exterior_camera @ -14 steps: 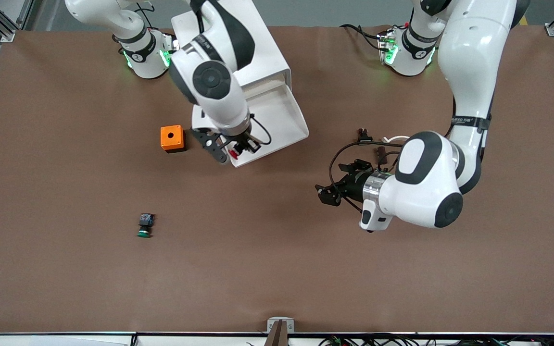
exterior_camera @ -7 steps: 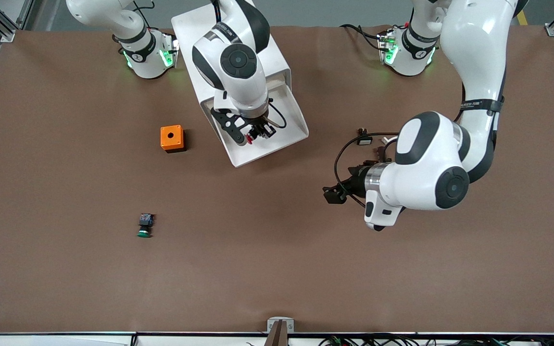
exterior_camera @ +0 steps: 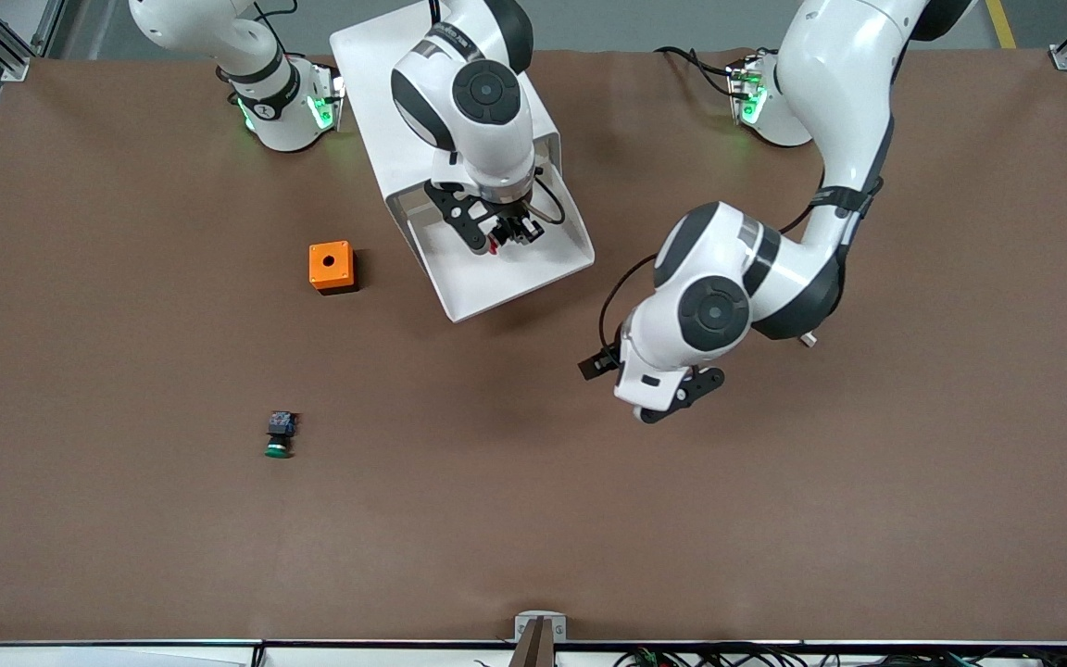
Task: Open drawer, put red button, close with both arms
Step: 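Lower the red button into the open drawer and open the right gripper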
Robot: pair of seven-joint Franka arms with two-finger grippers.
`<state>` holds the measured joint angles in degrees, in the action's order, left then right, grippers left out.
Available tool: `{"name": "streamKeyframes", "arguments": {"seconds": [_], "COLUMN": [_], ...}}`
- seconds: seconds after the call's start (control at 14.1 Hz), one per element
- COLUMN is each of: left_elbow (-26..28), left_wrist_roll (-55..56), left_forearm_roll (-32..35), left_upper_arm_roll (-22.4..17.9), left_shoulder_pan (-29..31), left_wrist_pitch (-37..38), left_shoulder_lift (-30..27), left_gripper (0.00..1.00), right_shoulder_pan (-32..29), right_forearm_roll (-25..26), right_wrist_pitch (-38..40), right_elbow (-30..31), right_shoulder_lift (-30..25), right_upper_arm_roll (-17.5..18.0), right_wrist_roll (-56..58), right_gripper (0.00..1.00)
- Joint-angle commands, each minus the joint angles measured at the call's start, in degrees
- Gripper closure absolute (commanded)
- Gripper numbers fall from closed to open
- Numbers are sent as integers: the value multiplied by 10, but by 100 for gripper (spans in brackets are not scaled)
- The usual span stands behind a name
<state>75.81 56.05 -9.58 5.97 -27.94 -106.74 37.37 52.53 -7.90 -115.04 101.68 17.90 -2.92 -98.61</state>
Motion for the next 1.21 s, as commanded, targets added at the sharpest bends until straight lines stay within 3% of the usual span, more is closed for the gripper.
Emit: {"name": "streamKeyframes", "arguments": {"seconds": [0.0,0.43,0.57,0.78,0.99,1.14], "left_elbow": [20,15,16,18,19,19], "left_wrist_roll": [-5,80,112,126,124,117], "left_forearm_roll": [40,53,54,55,86,91], "left_upper_arm_roll": [1,0,0,-1,1,3], "left_shoulder_pan": [-7,-11,-11,-18,-19,-29], "left_wrist_pitch": [-11,-25,-55,-73,-76,-75], "left_shoulder_lift": [-16,-4,2,2,3,3], "left_gripper": [0,0,0,0,0,0], "right_shoulder_pan": [10,10,9,6,-8,-43], "right_forearm_roll": [4,5,5,6,7,5], "right_wrist_pitch": [-16,-29,-28,-23,-6,55], "right_elbow": [33,43,41,29,5,-32], "right_shoulder_lift": [-23,-21,-21,-22,-23,-25], "right_upper_arm_roll": [-6,-6,-7,-9,-11,-10], "right_wrist_roll": [-17,-19,-21,-20,12,77], "right_gripper": [100,98,76,0,0,0]}}
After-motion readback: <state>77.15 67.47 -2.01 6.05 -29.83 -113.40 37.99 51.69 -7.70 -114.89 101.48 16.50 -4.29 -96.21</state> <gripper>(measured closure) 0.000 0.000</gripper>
